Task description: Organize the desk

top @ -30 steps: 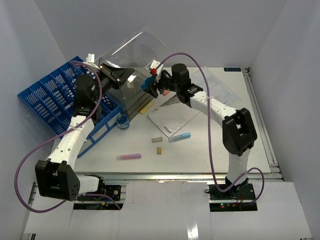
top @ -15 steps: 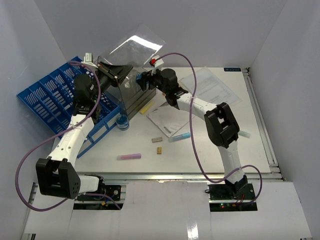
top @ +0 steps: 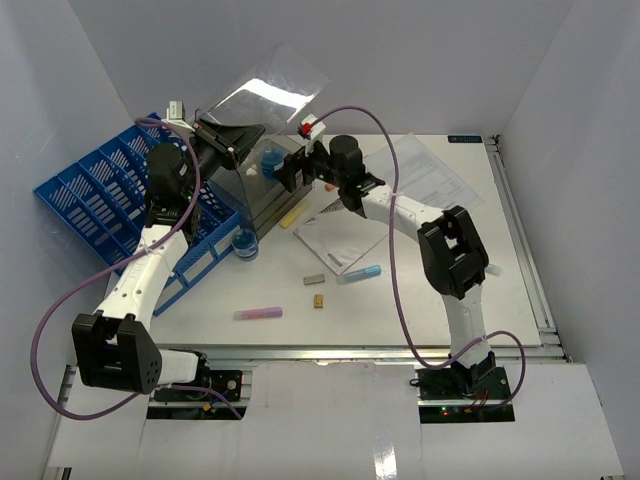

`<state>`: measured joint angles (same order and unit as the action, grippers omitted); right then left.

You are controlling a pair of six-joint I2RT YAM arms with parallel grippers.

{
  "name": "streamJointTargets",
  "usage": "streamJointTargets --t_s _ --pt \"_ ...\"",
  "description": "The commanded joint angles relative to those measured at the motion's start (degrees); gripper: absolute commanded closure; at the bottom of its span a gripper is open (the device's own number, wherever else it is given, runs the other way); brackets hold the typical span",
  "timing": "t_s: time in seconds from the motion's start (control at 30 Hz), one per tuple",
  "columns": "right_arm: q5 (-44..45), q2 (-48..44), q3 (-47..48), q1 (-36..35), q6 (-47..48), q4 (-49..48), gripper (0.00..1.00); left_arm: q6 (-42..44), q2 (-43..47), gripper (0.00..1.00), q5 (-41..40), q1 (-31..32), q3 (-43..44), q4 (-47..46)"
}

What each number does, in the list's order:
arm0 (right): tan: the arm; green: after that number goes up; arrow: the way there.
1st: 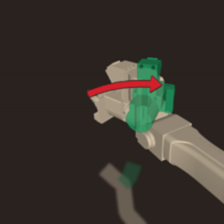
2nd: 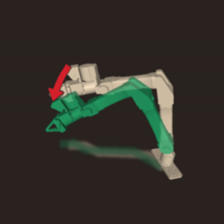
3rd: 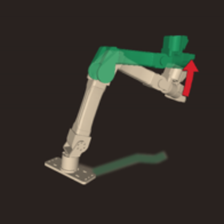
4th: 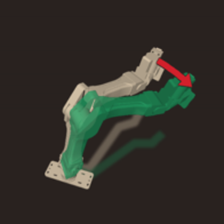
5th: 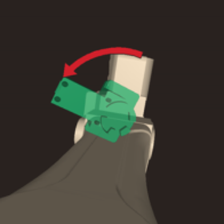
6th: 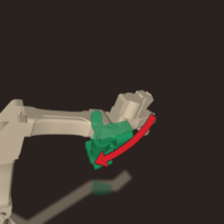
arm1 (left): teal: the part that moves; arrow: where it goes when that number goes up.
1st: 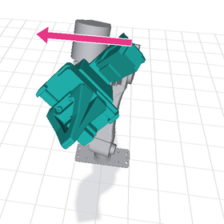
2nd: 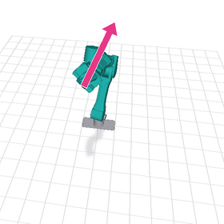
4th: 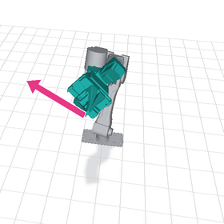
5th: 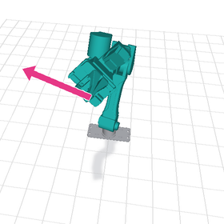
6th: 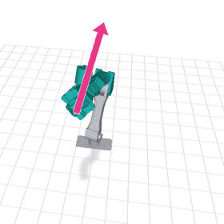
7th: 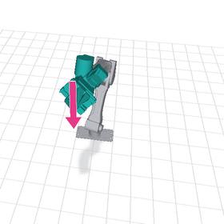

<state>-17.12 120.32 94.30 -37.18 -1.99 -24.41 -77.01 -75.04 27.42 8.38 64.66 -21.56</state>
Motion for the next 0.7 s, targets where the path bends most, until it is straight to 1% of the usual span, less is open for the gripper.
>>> streamJointTargets --t_s 0.0,0.03,0.1,0.17,0.23,0.3,0.4,0.47,0.57,0.63,0.67 --pt "-27.6 -8.9 -1.3 1.7 10.5 9.7 0.10 -2.2 -0.2 1.00 1.9 0.0 1.1 -1.6" --pt "-30.5 -10.2 -2.7 1.5 12.5 12.0 0.10 -2.2 -0.1 1.00 2.0 0.0 1.0 -1.5" --pt "-33.0 -13.6 -7.6 -0.4 18.2 18.0 0.09 -2.3 0.0 1.00 2.3 -0.1 0.8 -1.4" --pt "-30.2 -16.9 -13.0 -3.4 23.4 21.1 0.09 -2.1 0.1 1.00 2.4 -0.1 0.8 -1.4" --pt "-25.0 -18.8 -16.8 -6.2 24.1 23.2 0.08 -2.1 0.2 1.00 2.5 -0.1 0.6 -1.4" --pt "-19.2 -19.5 -19.5 -9.3 22.4 22.9 0.06 -1.9 0.3 1.00 2.5 -0.1 0.6 -1.2" --pt "-6.7 -17.6 -20.0 -14.8 18.2 23.1 0.05 -1.3 0.7 1.00 2.3 -0.1 0.6 -0.3" --pt "0.2 -14.8 -18.1 -17.0 13.0 23.3 0.06 -1.1 0.7 1.00 2.3 -0.1 0.6 0.0" --pt "14.1 -11.3 -15.4 -20.2 5.3 21.4 0.08 -0.9 0.8 1.00 2.3 -0.1 0.6 0.7" --pt "19.7 -9.0 -13.0 -21.5 2.8 20.7 0.10 -0.8 1.0 1.00 2.2 -0.1 0.6 1.3" --pt "20.3 -7.8 -11.9 -21.8 1.2 19.8 0.10 -0.4 1.2 1.00 2.1 -0.1 0.8 1.9"
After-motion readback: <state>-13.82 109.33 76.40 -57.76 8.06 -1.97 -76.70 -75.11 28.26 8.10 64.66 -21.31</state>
